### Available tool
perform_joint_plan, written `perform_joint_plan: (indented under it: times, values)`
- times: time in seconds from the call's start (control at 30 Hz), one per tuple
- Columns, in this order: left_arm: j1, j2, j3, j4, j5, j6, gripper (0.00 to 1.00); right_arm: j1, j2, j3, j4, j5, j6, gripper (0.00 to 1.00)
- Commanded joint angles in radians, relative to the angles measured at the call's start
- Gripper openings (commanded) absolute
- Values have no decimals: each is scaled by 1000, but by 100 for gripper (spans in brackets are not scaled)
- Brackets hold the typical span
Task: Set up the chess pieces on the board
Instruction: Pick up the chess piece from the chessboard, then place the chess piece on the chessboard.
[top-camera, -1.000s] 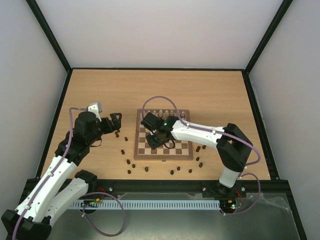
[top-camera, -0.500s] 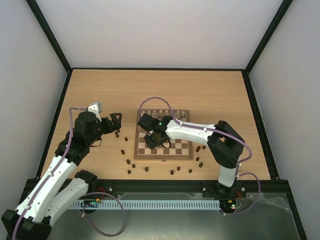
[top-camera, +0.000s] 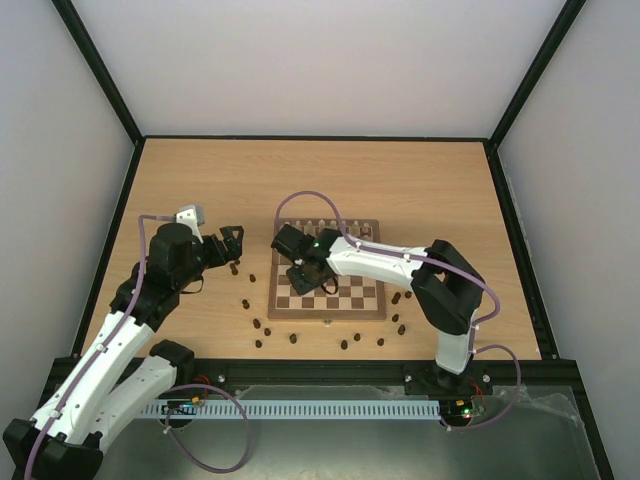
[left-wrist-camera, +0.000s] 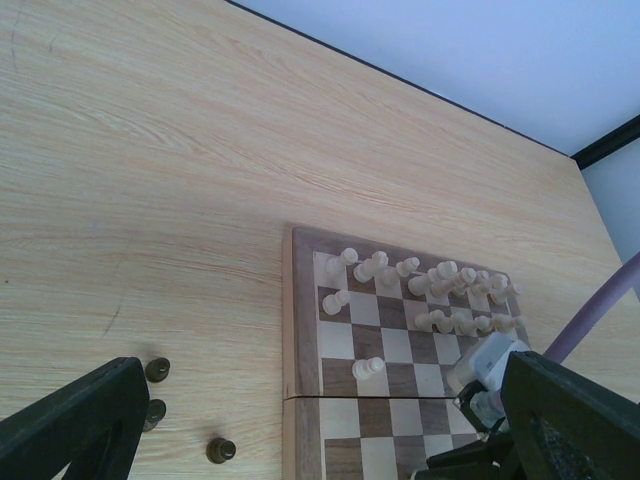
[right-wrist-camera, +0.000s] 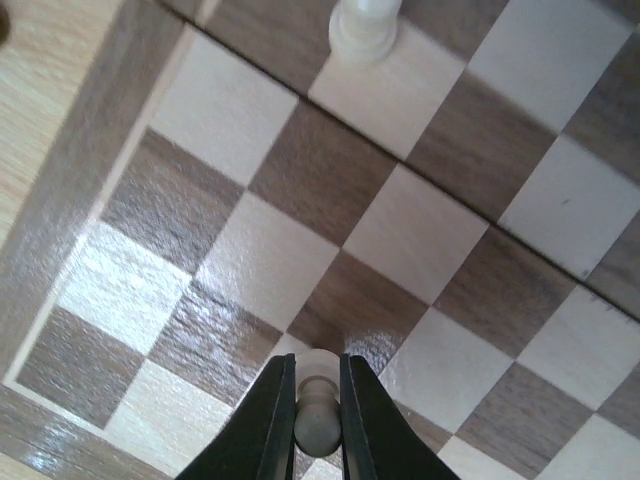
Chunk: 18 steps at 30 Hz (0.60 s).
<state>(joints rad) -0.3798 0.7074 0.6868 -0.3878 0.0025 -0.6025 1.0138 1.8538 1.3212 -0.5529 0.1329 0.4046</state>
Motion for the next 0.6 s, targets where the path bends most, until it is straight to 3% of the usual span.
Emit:
perform_joint_plan:
  times: [0.0, 0.27, 0.57]
  values:
    - [-4, 0, -10, 15, -4, 2, 100, -22, 23, 99, -100, 71, -16, 8]
    - [-4, 1, -9, 18, -7, 5, 99, -135, 97, 256, -156, 87, -59, 9]
    - [-4, 8, -10, 25, -3, 8, 100, -172, 190, 343, -139, 88, -63, 9]
